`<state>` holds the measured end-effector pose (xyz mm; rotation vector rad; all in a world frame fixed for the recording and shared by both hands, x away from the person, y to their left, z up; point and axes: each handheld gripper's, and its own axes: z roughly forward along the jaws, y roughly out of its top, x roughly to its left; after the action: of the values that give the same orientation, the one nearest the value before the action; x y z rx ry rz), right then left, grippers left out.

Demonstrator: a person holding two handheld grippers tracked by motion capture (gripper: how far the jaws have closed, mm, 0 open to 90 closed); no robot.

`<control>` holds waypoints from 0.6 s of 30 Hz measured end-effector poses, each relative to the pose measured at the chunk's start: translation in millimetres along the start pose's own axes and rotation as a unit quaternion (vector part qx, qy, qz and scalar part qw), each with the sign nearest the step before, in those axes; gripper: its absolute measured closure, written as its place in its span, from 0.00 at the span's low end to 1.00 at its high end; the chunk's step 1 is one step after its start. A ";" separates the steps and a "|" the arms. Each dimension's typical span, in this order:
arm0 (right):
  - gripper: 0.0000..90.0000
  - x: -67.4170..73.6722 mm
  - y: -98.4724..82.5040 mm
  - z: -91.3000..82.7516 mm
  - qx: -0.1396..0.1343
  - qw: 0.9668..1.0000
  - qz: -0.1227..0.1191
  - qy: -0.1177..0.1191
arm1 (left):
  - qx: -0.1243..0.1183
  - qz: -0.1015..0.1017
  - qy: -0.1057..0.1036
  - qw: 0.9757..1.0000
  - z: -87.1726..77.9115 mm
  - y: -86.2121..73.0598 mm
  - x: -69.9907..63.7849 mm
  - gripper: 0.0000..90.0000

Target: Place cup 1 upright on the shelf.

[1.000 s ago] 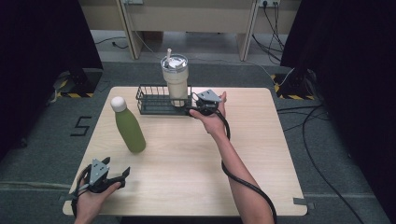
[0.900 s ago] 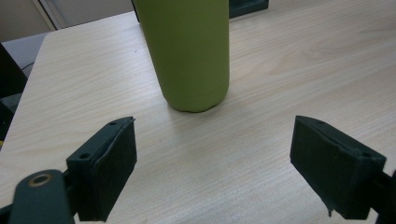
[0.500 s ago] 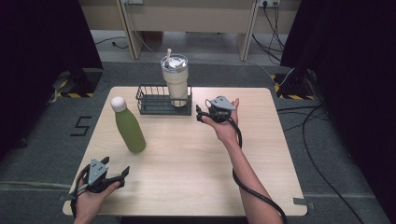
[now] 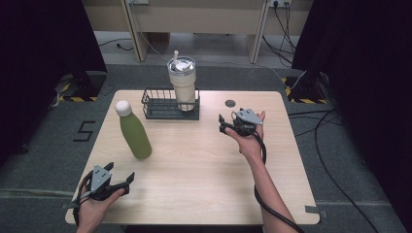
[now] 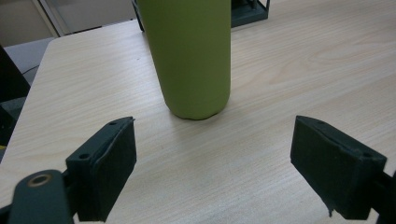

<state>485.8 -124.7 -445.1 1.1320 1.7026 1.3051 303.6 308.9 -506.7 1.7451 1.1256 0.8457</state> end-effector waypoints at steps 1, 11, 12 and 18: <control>0.16 -1.5 -1.2 -2.2 0.000 1.000 0.001 -0.001 | 0.000 0.000 0.000 1.000 -0.1 0.0 0.2 0.15; 0.17 -15.1 -15.5 -28.4 -0.010 1.000 0.017 -0.015 | -0.010 0.001 0.003 1.000 -1.8 1.7 2.5 0.15; 0.17 -16.0 -17.3 -31.0 -0.010 1.000 0.017 -0.016 | -0.011 0.001 0.003 1.000 -1.8 1.9 2.6 0.15; 0.17 -21.7 -26.9 -45.1 -0.009 1.000 0.016 -0.025 | -0.025 0.001 -0.005 1.000 0.0 8.2 5.6 0.15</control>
<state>447.3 -163.9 -459.6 1.1769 1.6409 1.2987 308.4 312.4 -498.7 1.7067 1.0875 0.8578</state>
